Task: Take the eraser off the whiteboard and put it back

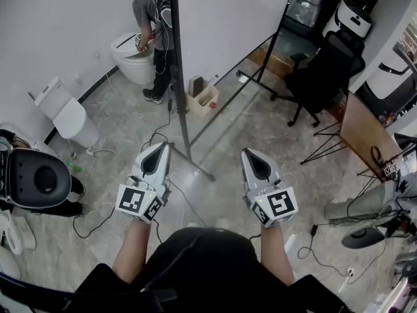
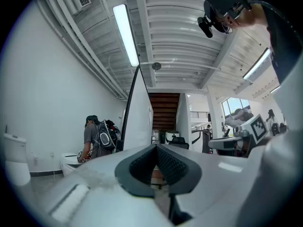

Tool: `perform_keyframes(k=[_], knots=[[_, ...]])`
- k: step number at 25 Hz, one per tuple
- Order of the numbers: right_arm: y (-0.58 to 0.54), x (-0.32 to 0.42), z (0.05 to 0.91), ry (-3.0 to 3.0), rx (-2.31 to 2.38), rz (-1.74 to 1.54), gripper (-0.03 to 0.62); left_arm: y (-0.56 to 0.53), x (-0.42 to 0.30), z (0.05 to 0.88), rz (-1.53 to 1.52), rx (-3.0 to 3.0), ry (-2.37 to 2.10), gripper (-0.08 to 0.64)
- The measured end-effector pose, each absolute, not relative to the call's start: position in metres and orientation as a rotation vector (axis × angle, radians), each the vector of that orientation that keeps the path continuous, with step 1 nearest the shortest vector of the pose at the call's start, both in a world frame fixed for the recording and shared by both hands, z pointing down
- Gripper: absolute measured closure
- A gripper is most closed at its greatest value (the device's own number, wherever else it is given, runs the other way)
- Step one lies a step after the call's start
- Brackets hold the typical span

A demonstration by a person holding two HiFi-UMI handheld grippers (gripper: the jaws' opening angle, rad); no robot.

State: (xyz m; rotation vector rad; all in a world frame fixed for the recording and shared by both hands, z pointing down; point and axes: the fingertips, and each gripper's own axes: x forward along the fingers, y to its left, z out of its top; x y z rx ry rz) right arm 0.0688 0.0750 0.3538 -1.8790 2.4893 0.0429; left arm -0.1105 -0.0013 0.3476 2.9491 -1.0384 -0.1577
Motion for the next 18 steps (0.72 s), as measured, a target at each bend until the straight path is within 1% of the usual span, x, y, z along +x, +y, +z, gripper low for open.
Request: perform_keyframes(k=[18], knots=[[0.072,0.074,0.355,2.431,-1.877,-0.002,0.583,-0.010,-0.111,0.357,-0.129,2.895,-1.070,0.555]])
